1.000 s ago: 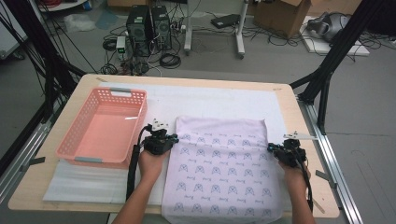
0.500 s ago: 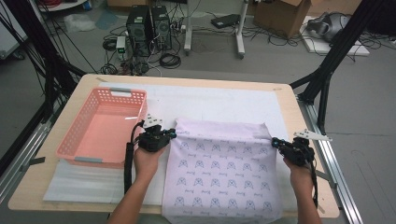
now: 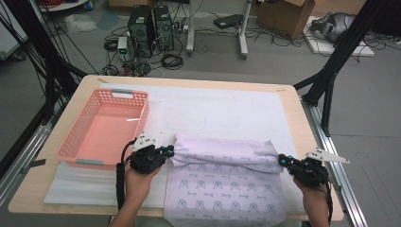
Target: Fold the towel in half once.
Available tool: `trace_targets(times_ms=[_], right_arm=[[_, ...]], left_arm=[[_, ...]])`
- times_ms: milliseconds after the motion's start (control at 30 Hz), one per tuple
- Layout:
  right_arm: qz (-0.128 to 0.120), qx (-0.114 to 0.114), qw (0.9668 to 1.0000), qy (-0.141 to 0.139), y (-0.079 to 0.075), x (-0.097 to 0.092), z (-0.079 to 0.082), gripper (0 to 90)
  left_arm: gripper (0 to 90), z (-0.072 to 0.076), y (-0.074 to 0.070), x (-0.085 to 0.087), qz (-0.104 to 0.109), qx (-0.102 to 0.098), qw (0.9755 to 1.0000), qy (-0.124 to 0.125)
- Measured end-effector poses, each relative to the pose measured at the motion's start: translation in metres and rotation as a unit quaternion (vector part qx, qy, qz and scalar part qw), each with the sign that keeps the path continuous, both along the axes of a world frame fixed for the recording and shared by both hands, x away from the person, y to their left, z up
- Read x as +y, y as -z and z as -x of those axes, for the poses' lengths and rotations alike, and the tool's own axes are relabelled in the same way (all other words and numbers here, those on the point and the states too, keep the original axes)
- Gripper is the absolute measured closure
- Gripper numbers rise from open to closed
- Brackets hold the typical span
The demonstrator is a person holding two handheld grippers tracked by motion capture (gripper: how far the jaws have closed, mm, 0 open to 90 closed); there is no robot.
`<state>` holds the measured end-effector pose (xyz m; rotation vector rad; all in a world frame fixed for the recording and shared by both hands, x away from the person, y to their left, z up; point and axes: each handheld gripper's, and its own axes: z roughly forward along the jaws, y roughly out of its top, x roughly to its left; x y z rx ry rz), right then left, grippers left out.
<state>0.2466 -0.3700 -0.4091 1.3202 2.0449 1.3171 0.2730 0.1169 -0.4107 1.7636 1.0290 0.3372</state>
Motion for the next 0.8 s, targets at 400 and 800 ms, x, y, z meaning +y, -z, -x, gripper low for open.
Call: trace_targets(times_ms=[400, 800], right_arm=[[0.017, 0.020, 0.9995, -0.015, 0.018, -0.005, 0.038, 87.9], [0.018, 0.046, 0.9984, 0.027, 0.012, 0.001, 0.016, 52.2]], left_arm=[[86.3, 0.038, 0.017, 0.003, -0.007, 0.008, 0.9992, 0.039], [44.8, 0.003, 0.020, -0.004, 0.012, 0.060, 0.9979, 0.019]])
